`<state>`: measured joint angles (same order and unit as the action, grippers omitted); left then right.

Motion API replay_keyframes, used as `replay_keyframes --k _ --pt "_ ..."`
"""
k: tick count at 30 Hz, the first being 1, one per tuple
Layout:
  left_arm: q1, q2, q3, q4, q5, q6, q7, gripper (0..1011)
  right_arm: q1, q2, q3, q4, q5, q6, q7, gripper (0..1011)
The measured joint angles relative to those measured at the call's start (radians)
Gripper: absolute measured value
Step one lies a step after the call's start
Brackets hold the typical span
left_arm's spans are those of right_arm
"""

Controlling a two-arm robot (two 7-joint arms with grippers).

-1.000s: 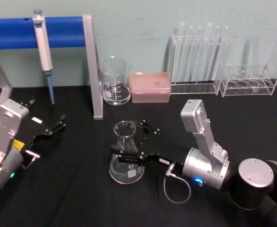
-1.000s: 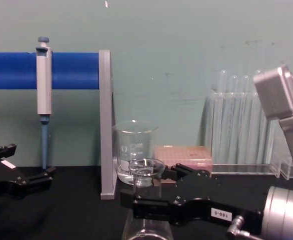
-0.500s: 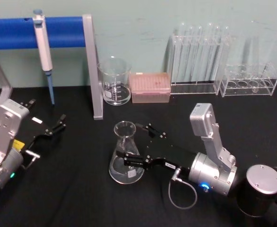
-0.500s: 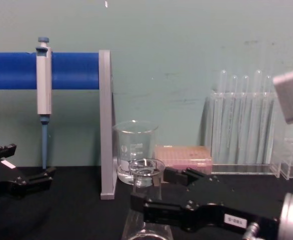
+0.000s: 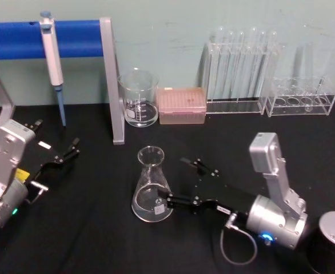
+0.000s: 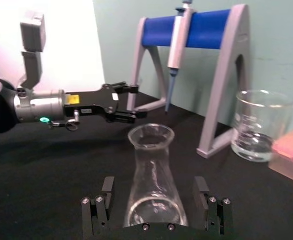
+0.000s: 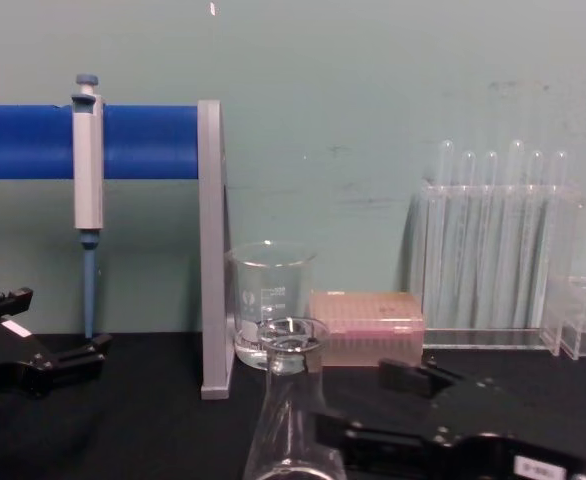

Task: Grasp the erlenmeyer flask with one hand, shake it three times, then place it back.

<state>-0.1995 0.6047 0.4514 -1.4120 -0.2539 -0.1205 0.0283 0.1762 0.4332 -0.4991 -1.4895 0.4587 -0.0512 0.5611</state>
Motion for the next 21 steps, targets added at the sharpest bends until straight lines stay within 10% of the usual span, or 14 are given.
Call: replay_keyframes --k 21 --pt "0.000 0.000 0.000 0.000 0.000 0.000 0.000 1001 -0.068 -0.004 0.130 -0.025 -0.068 -0.005 -0.204 1000"
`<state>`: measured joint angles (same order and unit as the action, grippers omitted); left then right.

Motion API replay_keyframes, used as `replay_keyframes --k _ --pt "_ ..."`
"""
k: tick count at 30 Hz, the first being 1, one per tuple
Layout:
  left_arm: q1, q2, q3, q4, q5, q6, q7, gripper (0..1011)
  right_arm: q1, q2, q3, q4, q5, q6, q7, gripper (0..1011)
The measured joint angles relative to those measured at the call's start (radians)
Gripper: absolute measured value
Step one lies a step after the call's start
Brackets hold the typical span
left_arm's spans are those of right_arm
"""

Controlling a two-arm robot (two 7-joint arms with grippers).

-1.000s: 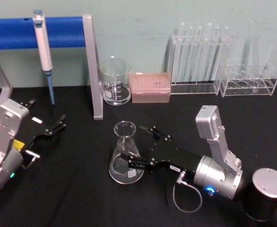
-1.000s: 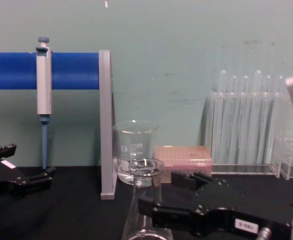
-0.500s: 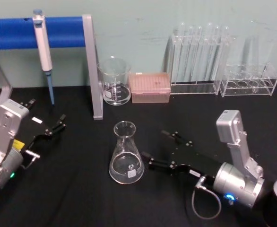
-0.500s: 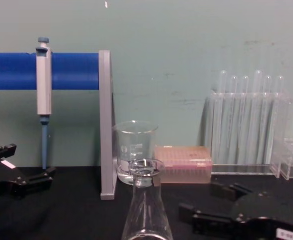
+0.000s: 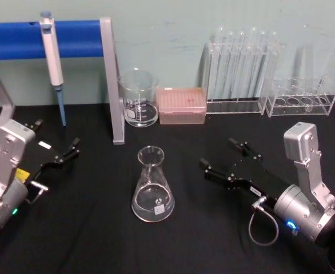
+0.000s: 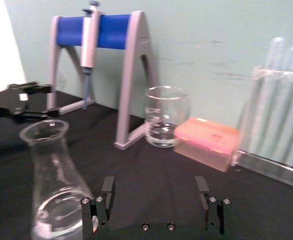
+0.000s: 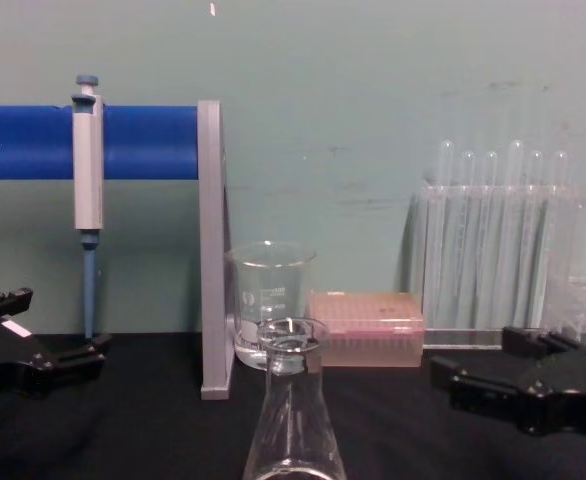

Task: Grasp the erlenmeyer flask with one hand, shake it three times, then place it back.

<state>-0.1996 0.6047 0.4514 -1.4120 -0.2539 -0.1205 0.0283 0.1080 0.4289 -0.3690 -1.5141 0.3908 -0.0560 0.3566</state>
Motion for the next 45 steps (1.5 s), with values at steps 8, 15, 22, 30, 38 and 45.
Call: replay_keyframes --k 8,15,22,30,38,45 --pt "0.000 0.000 0.000 0.000 0.000 0.000 0.000 1001 0.005 -0.041 0.032 0.032 -0.051 0.005 -0.074 1000" --pt "0.000 0.000 0.000 0.000 0.000 0.000 0.000 1001 0.017 -0.069 0.051 0.060 -0.097 0.011 -0.124 1000" --pt "0.000 0.000 0.000 0.000 0.000 0.000 0.000 1001 0.039 -0.099 0.063 0.099 -0.133 0.014 -0.151 1000" --pt "0.000 0.000 0.000 0.000 0.000 0.000 0.000 1001 0.064 -0.127 0.070 0.147 -0.150 0.025 -0.149 1000" --pt "0.000 0.000 0.000 0.000 0.000 0.000 0.000 1001 0.075 -0.143 0.080 0.169 -0.154 0.036 -0.126 1000" --pt "0.000 0.000 0.000 0.000 0.000 0.000 0.000 1001 0.073 -0.141 0.079 0.167 -0.154 0.036 -0.128 1000"
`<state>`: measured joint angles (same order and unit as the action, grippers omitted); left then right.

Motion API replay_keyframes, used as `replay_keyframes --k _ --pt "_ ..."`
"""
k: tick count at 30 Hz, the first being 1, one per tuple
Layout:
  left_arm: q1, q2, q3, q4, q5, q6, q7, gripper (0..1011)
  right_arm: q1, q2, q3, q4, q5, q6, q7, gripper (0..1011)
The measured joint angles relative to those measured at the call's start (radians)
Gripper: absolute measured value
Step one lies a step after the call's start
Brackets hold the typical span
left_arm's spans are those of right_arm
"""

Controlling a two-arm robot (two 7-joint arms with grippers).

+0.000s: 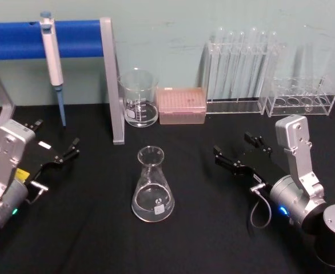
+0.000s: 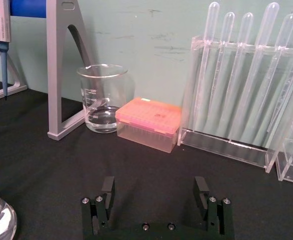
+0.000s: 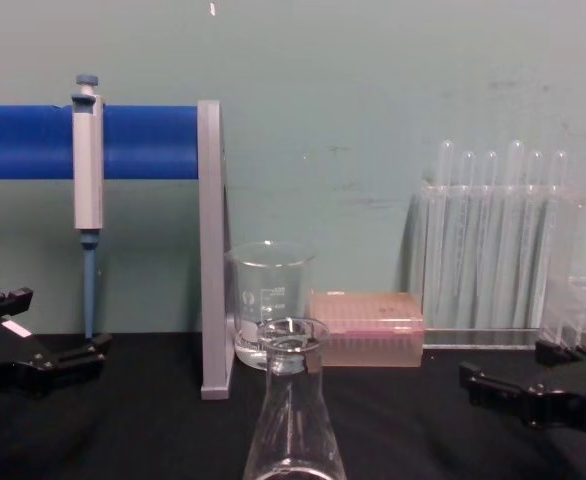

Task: Grasp the erlenmeyer flask with one hand, shake it three times, then place it back.

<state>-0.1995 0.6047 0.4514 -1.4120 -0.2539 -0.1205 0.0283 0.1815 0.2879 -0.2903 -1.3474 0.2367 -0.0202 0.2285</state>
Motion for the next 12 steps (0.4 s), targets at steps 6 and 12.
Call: replay_keyframes --k 6,12 --pt "0.000 0.000 0.000 0.000 0.000 0.000 0.000 1001 -0.001 0.001 -0.001 -0.002 0.000 0.000 -0.002 1000" --pt "0.000 0.000 0.000 0.000 0.000 0.000 0.000 1001 -0.002 0.002 -0.001 -0.003 0.000 -0.001 -0.003 1000"
